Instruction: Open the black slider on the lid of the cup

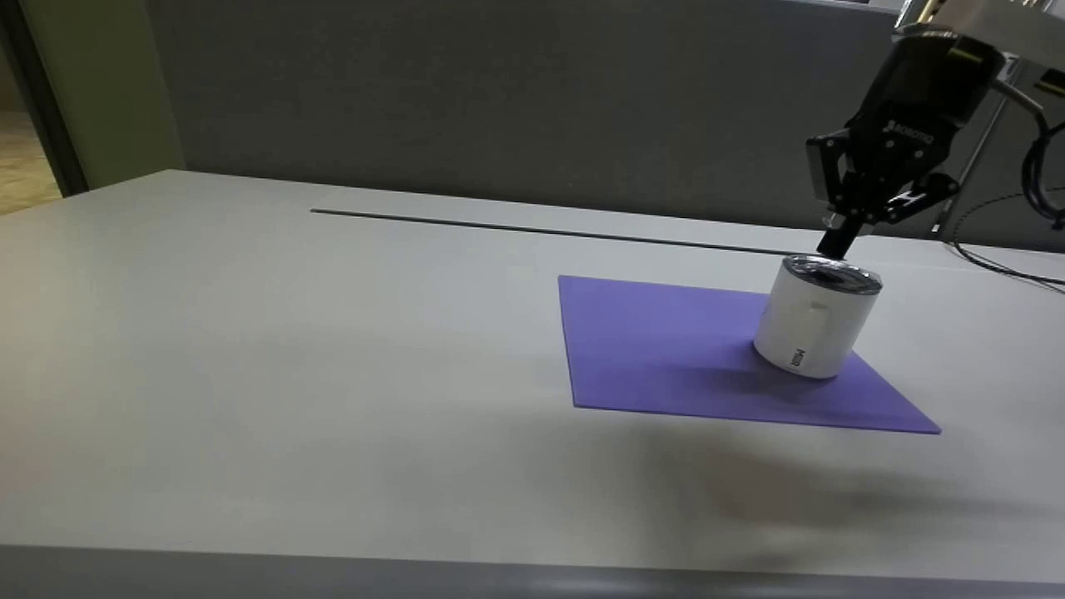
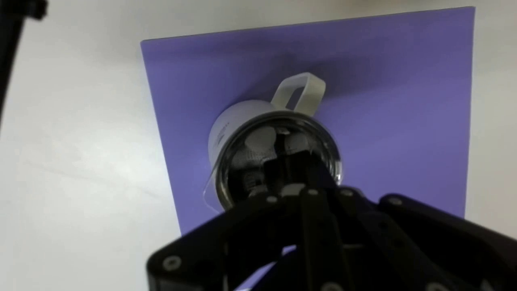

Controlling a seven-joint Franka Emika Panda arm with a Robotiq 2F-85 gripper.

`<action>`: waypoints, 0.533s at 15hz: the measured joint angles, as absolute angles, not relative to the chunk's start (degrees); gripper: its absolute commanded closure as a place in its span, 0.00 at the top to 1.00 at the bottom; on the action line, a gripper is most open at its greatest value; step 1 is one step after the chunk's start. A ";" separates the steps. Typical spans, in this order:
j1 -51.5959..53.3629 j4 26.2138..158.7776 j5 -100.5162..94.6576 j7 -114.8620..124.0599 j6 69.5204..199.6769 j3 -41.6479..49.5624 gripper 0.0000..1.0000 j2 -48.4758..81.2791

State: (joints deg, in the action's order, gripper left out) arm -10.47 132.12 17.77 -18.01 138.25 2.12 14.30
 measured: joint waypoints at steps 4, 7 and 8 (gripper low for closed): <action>-10.18 130.47 11.98 -14.13 134.03 4.11 0.39 10.51; -10.19 130.47 9.44 -13.16 133.13 5.38 0.59 6.69; -10.19 130.47 8.45 -12.84 132.61 5.77 0.67 5.57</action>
State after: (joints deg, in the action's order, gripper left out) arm -10.19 130.47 8.45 -12.84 132.61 5.77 5.57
